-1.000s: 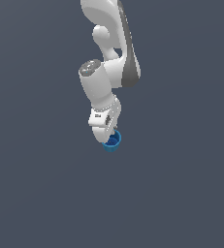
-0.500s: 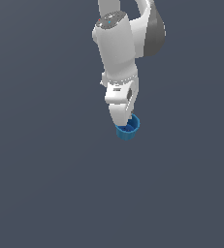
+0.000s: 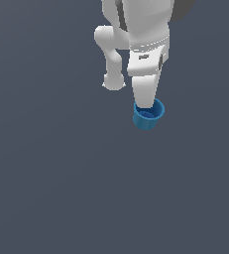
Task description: Pick up the object and move it to a goal position.
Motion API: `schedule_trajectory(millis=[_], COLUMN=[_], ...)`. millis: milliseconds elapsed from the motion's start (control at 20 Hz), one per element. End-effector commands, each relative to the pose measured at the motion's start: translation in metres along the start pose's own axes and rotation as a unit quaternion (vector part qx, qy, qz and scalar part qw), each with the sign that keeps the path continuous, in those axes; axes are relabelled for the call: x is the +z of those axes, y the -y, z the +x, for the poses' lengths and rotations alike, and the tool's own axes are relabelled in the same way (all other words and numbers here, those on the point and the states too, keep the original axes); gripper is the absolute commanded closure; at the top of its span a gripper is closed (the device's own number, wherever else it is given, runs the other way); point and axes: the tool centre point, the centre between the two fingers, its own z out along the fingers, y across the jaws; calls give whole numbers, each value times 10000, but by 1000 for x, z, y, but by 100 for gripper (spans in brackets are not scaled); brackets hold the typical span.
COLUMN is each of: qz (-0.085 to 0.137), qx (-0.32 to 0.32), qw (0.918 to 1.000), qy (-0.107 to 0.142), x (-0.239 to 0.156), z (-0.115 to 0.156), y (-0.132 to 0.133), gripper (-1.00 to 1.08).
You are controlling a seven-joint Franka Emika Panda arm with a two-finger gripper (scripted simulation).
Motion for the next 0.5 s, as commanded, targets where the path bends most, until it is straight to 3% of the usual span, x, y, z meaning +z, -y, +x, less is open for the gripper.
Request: schedule_trajectory(millis=[0,450], qz=[-9,-12], qx=[6,13], qw=[10000,10000], qy=[-2,-6], x=[-14,-31], z=[12,28], y=[1,2], gripper=[108,108])
